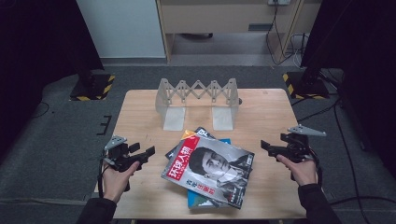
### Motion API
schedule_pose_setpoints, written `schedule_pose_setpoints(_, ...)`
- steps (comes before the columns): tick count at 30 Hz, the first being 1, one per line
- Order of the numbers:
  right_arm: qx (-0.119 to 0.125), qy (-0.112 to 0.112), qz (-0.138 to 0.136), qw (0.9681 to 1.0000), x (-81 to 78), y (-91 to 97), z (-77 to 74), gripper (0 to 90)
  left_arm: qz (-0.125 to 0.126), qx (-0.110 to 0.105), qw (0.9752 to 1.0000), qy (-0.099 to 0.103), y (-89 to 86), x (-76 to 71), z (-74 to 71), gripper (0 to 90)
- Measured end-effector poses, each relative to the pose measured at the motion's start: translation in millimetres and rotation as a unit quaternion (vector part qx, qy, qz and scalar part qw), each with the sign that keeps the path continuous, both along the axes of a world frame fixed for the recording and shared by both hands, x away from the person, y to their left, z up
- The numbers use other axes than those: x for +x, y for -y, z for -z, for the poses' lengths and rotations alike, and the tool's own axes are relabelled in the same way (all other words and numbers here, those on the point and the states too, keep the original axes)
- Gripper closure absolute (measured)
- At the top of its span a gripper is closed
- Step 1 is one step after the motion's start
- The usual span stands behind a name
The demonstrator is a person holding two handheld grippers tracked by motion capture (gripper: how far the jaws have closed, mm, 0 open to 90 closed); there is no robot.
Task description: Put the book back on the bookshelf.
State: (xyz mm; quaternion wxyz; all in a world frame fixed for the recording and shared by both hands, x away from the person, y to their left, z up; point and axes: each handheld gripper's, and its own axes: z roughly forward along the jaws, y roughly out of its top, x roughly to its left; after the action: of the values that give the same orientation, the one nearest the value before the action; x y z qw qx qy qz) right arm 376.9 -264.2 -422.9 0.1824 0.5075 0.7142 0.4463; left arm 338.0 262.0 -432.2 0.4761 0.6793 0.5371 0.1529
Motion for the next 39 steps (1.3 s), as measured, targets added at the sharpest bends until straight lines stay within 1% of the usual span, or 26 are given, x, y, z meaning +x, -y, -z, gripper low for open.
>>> schedule_pose_setpoints(2,-0.002,-0.003,-0.005,1.0,-3.0,-8.2,3.0,8.1,0.007,0.001,1.0,-0.003,4.3,-1.8,2.0,26.0)
schedule_pose_setpoints(4,-0.002,-0.005,-0.007,1.0,-3.9,-11.5,5.3,8.1,0.014,0.005,0.9998,-0.011,9.2,-2.7,5.5,26.3)
schedule_pose_setpoints(6,-0.009,-0.01,-0.013,0.9998,-4.9,-18.2,11.1,8.2,0.022,0.01,0.9996,-0.017,14.5,-3.0,9.5,27.2)
schedule_pose_setpoints(7,-0.015,-0.017,-0.016,0.9996,-5.5,-24.3,17.1,8.4,0.026,0.014,0.9994,-0.02,17.0,-3.1,11.4,27.9)
schedule_pose_setpoints(8,-0.015,-0.017,-0.016,0.9996,-5.5,-24.3,17.1,8.4,0.029,0.016,0.9992,-0.022,18.6,-3.1,12.9,27.9)
schedule_pose_setpoints(9,-0.021,-0.02,-0.022,0.9993,-6.5,-28.9,23.1,8.6,0.034,0.017,0.999,-0.025,21.2,-3.3,15.7,28.4)
schedule_pose_setpoints(10,-0.021,-0.02,-0.022,0.9993,-6.5,-28.9,23.1,8.6,0.037,0.019,0.9987,-0.029,22.9,-3.3,18.1,28.4)
schedule_pose_setpoints(12,-0.022,-0.024,-0.025,0.9992,-8.5,-33.5,28.0,8.8,0.041,0.02,0.9981,-0.042,25.2,-3.6,22.7,28.9)
schedule_pose_setpoints(13,-0.025,-0.025,-0.03,0.9989,-9.0,-34.6,30.2,8.8,0.044,0.019,0.9977,-0.047,26.2,-3.5,25.2,29.2)
schedule_pose_setpoints(16,-0.017,-0.033,-0.033,0.9988,-11.1,-39.1,36.3,8.8,0.05,0.015,0.9966,-0.064,28.7,-3.7,30.5,30.4)
schedule_pose_setpoints(18,-0.021,-0.036,-0.042,0.9982,-11.8,-42.7,41.2,8.9,0.051,0.01,0.996,-0.072,30.5,-4.1,33.1,32.9)
schedule_pose_setpoints(22,-0.026,-0.044,-0.054,0.9972,-12.1,-48.6,49.1,8.8,0.062,0.012,0.9939,-0.09,35.1,-4.7,39.5,34.0)
schedule_pose_setpoints(24,-0.023,-0.051,-0.057,0.9968,-12.9,-51.1,51.9,8.8,0.068,0.017,0.9927,-0.099,37.9,-5.1,42.4,34.1)
schedule_pose_setpoints(25,-0.029,-0.051,-0.061,0.9964,-13.1,-51.8,53.3,8.8,0.071,0.017,0.9922,-0.101,39.3,-5.2,43.5,34.1)
schedule_pose_setpoints(29,-0.032,-0.057,-0.062,0.9959,-13.6,-53.4,56.1,8.8,0.083,0.014,0.9903,-0.11,43.1,-3.8,47.1,33.5)
schedule_pose_setpoints(31,-0.035,-0.058,-0.064,0.9957,-13.0,-53.3,57.5,8.8,0.086,0.016,0.989,-0.12,44.5,-2.9,50.3,32.8)
schedule_pose_setpoints(32,-0.032,-0.062,-0.063,0.9956,-13.1,-54.1,58.5,8.8,0.087,0.013,0.9882,-0.126,44.8,-2.6,52.1,32.5)
schedule_pose_setpoints(34,-0.035,-0.067,-0.064,0.9951,-12.9,-55.1,60.4,8.8,0.091,0.006,0.9865,-0.136,45.5,-1.6,55.8,31.9)
schedule_pose_setpoints(35,-0.039,-0.067,-0.067,0.9947,-12.7,-55.6,61.6,8.8,0.092,0.002,0.986,-0.139,45.5,-0.9,56.8,30.8)
schedule_pose_setpoints(37,-0.038,-0.069,-0.068,0.9946,-12.8,-57.1,62.1,8.8,0.097,-0.008,0.9846,-0.145,46.1,0.8,58.9,30.2)
schedule_pose_setpoints(39,-0.042,-0.067,-0.071,0.9943,-12.4,-56.8,62.5,8.8,0.104,-0.016,0.9832,-0.149,47.3,2.2,60.7,29.6)
